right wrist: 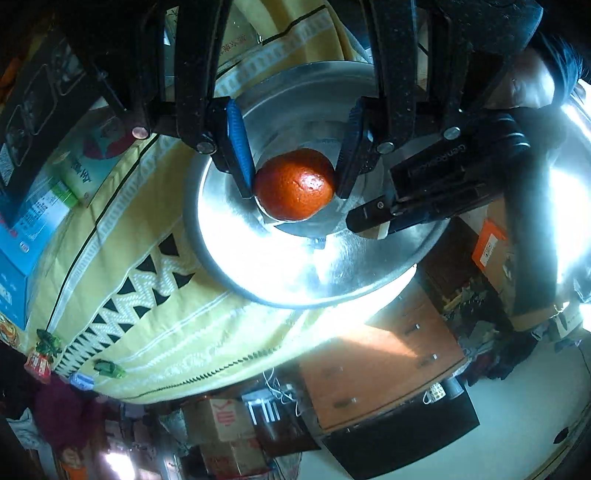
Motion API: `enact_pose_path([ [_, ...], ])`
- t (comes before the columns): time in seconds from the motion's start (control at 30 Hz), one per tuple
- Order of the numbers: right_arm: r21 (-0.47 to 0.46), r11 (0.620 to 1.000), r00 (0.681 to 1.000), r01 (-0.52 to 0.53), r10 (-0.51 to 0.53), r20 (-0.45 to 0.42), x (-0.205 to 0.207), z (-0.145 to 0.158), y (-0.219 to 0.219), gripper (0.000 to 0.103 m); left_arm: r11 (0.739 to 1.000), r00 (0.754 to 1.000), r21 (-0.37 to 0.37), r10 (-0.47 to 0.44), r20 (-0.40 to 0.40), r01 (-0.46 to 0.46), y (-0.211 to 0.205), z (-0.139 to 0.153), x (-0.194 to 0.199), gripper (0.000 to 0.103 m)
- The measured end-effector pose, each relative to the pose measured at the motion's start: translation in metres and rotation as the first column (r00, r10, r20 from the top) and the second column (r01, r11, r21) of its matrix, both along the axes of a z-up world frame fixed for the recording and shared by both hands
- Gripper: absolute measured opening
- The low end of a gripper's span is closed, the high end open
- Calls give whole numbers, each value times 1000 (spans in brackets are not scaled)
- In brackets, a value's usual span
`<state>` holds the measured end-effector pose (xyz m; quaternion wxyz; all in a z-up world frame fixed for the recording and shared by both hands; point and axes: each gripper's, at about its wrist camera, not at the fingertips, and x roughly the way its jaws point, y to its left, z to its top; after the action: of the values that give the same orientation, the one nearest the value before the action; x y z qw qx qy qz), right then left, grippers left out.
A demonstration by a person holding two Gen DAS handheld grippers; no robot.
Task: Organize fruits
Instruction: 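Carry both to the steel basin and open both tools to drop them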
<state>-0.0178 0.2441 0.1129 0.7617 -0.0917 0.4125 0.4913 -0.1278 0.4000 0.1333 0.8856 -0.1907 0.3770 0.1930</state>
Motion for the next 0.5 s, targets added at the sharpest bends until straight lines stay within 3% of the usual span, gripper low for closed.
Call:
enact_pose_path([
  [0.03, -10, 1000, 1000, 1, -1, -4, 1, -4, 1, 45, 1000, 1000, 3, -1, -5, 1, 1, 0, -1, 39],
  [0.1, -32, 999, 1000, 6, -6, -1, 3, -5, 8, 47, 1000, 1000, 6, 2, -15, -2, 0, 1, -1, 60],
  [0.17, -45, 999, 1000, 14, -13, 15, 2, -4, 8, 47, 1000, 1000, 16, 12, -9, -12, 0, 5, -4, 71],
  [0.2, -44, 999, 1000, 17, -16, 27, 0, -1, 8, 52, 999, 1000, 29, 18, -8, -18, -1, 8, -5, 74],
  [0.23, -42, 999, 999, 28, -26, 48, -3, 6, 7, 64, 999, 1000, 43, 25, -8, -25, -2, 10, -6, 76],
  [0.3, -18, 998, 993, 59, -57, 99, -8, 21, -4, 74, 997, 999, 63, 37, 2, -37, -5, 17, -7, 78],
  [0.5, 104, 989, 967, 110, -130, 221, -37, 70, -61, 76, 982, 999, 187, 10, 52, -19, -43, 53, -5, 78],
])
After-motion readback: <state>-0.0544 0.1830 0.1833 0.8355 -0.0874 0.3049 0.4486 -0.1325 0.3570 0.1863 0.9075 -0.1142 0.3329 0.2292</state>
